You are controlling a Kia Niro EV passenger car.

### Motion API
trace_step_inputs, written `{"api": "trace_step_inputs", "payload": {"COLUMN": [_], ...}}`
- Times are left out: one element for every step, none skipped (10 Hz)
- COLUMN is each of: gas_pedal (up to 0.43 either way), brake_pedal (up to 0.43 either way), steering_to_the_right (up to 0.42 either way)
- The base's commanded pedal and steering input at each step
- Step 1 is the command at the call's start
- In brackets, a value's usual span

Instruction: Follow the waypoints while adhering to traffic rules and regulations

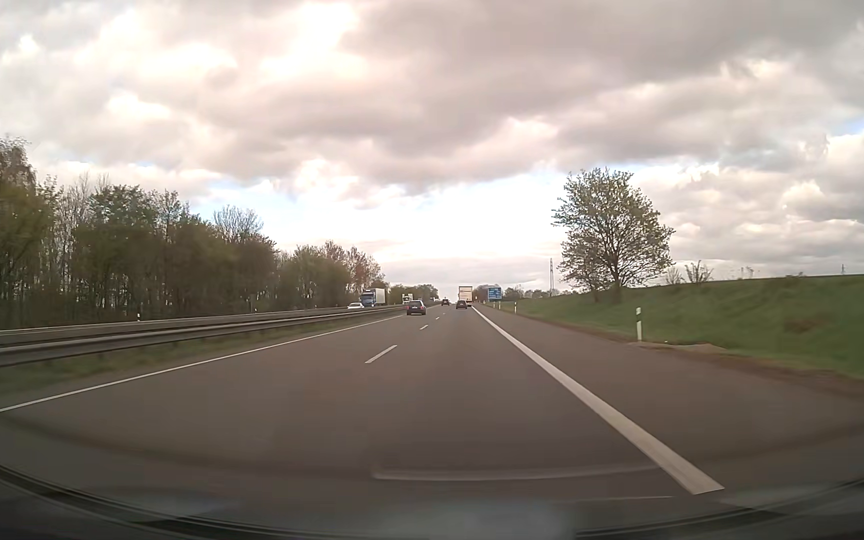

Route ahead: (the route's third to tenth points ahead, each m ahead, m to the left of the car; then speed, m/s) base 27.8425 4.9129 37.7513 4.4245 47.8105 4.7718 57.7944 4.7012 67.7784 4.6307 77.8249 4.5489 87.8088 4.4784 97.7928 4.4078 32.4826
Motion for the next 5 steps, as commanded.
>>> {"api": "trace_step_inputs", "payload": {"gas_pedal": [0.37,0.37,0.37,0.37,0.37], "brake_pedal": [0.0,0.0,0.0,0.0,0.0], "steering_to_the_right": [-0.005,-0.005,-0.005,-0.005,-0.005]}}
